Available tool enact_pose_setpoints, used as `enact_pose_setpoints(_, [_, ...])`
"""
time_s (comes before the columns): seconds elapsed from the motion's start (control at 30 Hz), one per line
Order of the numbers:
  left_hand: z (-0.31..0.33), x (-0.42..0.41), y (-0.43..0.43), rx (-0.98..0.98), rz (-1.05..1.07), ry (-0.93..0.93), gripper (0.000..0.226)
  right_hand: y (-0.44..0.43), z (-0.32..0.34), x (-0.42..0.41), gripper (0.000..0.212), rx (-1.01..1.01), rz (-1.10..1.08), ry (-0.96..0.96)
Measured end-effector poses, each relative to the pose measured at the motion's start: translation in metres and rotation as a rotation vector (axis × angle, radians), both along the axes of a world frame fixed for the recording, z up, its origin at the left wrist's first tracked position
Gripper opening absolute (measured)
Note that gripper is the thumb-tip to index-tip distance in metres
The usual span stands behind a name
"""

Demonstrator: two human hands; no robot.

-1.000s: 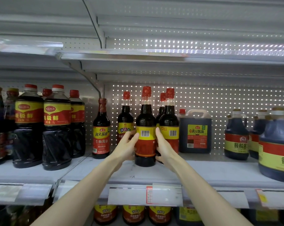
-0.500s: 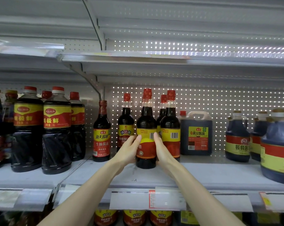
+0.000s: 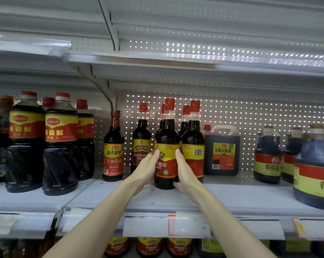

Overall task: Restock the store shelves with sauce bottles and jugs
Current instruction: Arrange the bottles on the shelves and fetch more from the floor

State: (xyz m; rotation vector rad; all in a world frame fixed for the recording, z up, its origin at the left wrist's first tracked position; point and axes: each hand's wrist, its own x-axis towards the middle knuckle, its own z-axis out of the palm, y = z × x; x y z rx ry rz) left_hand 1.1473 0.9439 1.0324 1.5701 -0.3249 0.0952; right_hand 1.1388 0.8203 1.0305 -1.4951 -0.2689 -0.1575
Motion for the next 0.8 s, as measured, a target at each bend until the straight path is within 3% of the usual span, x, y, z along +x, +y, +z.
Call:
enact_pose_setpoints(0.13, [-0.003, -0.004, 0.001, 0.076, 0.040, -0.058, 0.031, -0.001, 0.004, 0.000, 0.024, 0.049, 0.006, 0.015])
enact_pose_setpoints(0.23, [0.001, -0.006, 0.007, 0.102, 0.050, -0.063, 0.040, 0.002, 0.005, 0.001, 0.041, 0.030, -0.025, 0.013])
enact_pose_setpoints(0.37, [0.005, 0.000, 0.008, 0.077, 0.038, 0.013, 0.052, 0.009, 0.000, 0.001, 0.050, -0.052, -0.099, 0.006])
enact_pose_setpoints(0.47, [0.001, 0.004, 0.003, 0.013, -0.017, 0.034, 0.050, 0.011, 0.000, 0.002, 0.056, 0.001, -0.102, 0.051])
enact_pose_setpoints(0.67, [-0.004, 0.006, 0.006, 0.066, -0.001, -0.008, 0.049, 0.003, 0.009, -0.004, 0.053, 0.099, -0.030, 0.107])
enact_pose_setpoints(0.8, [-0.009, 0.004, 0.004, 0.104, 0.012, -0.078, 0.045, 0.004, 0.010, -0.002, 0.052, 0.054, -0.017, 0.139])
